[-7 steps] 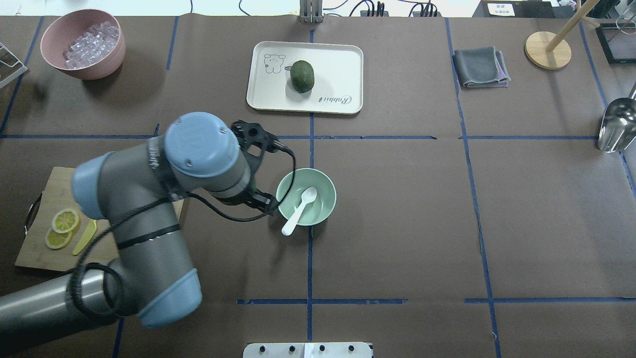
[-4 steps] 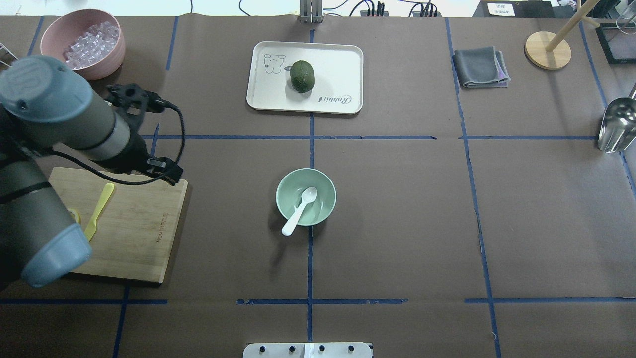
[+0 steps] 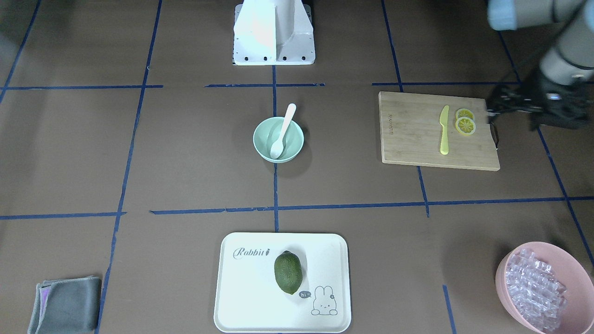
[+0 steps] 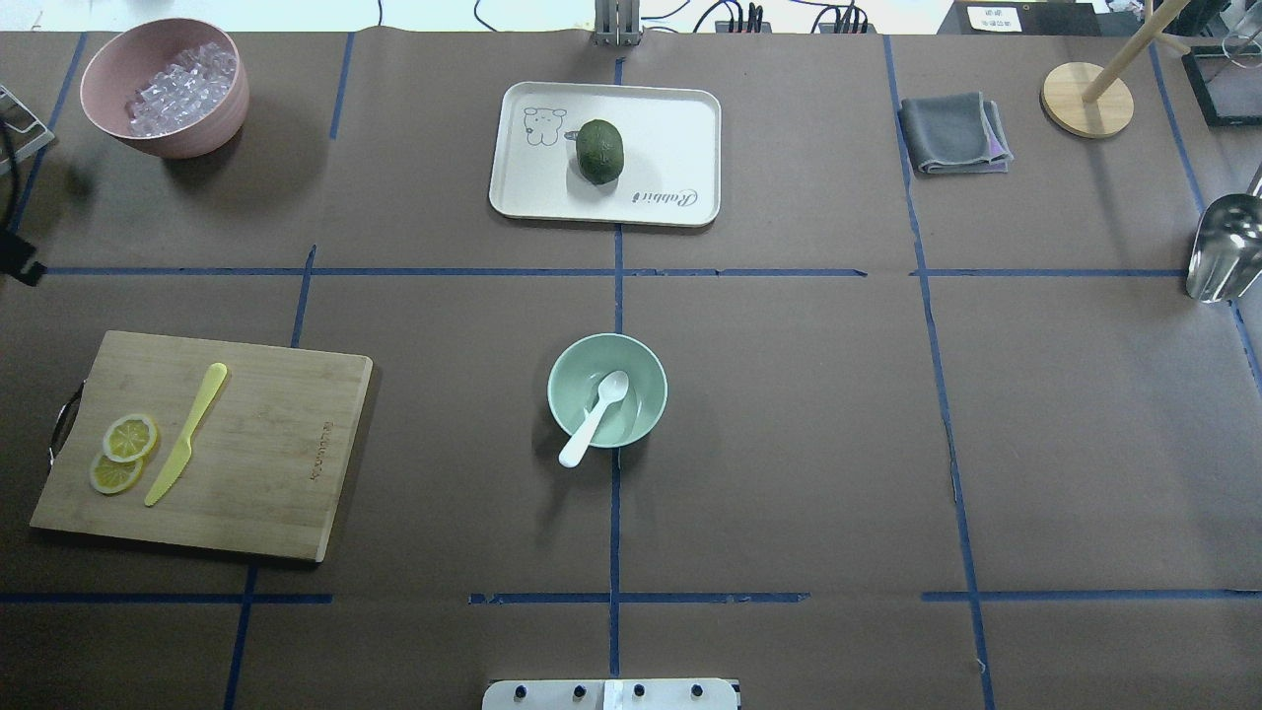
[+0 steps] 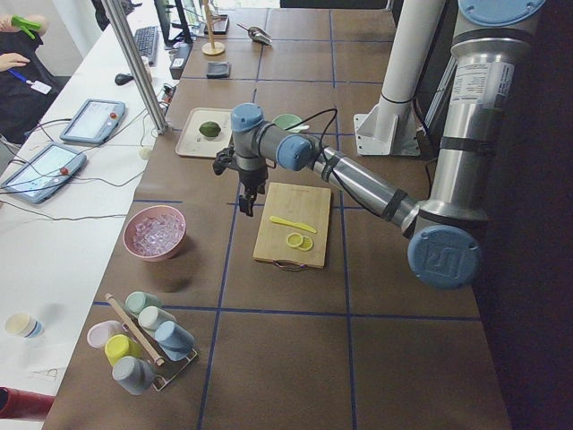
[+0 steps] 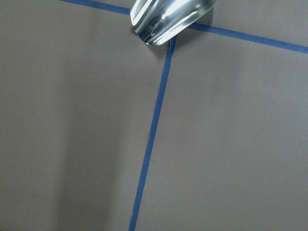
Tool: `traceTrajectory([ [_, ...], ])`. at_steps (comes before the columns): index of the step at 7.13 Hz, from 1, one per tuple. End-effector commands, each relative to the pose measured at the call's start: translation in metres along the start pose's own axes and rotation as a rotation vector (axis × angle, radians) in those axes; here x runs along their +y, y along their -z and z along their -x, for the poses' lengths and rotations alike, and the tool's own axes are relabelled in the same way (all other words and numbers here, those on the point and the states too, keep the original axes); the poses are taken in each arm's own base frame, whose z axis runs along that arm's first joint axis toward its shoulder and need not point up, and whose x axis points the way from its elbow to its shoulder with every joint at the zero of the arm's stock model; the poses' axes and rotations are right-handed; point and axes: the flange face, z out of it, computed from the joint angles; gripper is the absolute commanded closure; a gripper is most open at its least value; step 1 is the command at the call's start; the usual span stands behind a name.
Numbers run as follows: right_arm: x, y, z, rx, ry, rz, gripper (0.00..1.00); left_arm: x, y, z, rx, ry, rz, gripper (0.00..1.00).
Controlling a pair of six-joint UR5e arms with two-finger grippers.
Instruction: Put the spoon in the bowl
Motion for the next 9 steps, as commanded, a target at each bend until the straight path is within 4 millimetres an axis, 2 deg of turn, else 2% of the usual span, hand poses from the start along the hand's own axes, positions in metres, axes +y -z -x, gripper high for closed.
traceTrajectory([
  [1,0.001,0.0,0.002,-0.017,-0.02,-0.004,0.0,0.063,-0.025,0.168,0.009,0.13,0.051,0.0],
  [2,0.001,0.0,0.002,-0.017,-0.018,-0.004,0.0,0.078,-0.02,0.21,0.0,0.16,-0.028,0.0],
  [3,0.001,0.0,0.002,-0.017,-0.018,-0.004,0.0,0.082,-0.015,0.214,-0.006,0.159,-0.054,0.0],
  [6,-0.002,0.002,0.003,-0.016,-0.013,-0.009,0.0,0.074,-0.009,0.21,-0.009,0.144,-0.067,0.0],
  [7,-0.003,0.004,0.005,-0.015,-0.01,-0.012,0.0,0.07,0.002,0.2,-0.013,0.117,-0.089,0.0],
  [9,-0.003,0.004,0.005,-0.015,-0.01,-0.012,0.0,0.077,-0.002,0.203,-0.011,0.128,-0.078,0.0],
])
